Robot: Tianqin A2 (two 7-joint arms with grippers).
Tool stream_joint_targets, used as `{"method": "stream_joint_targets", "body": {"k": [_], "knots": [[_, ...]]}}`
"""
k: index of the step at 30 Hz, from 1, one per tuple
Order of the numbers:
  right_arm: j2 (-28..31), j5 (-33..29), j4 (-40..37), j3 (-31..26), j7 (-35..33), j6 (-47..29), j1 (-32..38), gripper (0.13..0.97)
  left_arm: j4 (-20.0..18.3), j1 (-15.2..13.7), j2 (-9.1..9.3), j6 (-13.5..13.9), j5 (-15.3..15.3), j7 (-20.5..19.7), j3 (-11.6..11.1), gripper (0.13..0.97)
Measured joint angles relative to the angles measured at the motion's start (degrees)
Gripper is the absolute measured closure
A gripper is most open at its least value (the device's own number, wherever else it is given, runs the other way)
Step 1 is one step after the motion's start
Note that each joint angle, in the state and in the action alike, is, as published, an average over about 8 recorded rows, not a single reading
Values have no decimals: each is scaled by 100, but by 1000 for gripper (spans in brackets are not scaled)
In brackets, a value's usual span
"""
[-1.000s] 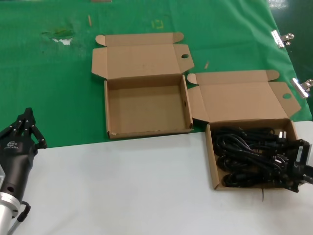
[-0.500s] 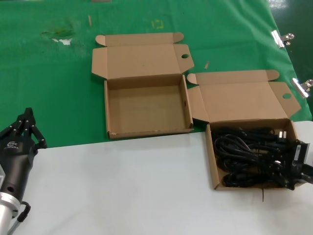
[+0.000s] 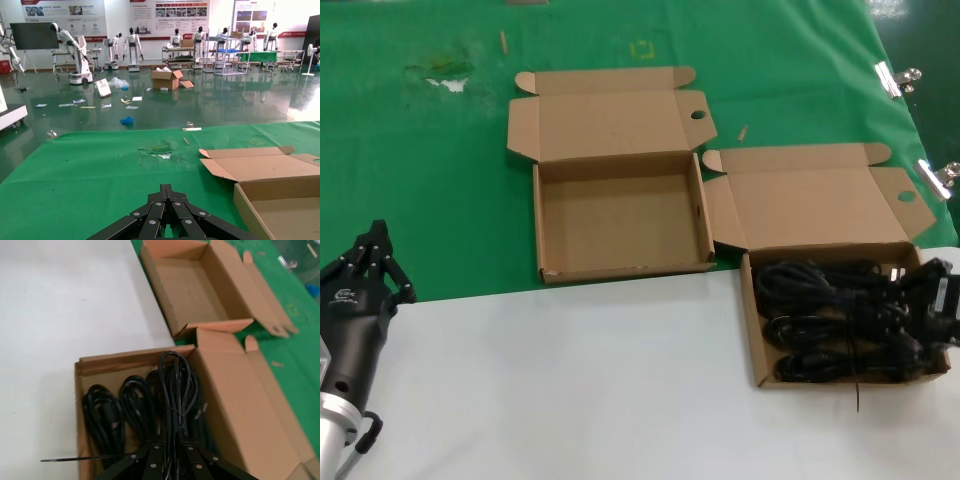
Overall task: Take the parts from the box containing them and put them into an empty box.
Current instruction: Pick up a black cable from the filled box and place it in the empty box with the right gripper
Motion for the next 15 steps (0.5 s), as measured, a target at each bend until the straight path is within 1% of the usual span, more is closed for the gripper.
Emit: {"method": "stream_joint_targets", "body": {"k": [8, 15], "knots": [[14, -7, 183, 94, -200, 39, 166, 927, 0, 0, 0, 0, 0, 0, 0, 957], [-342, -271, 145, -46, -435, 183, 495, 927, 0, 0, 0, 0, 0, 0, 0, 957]]}}
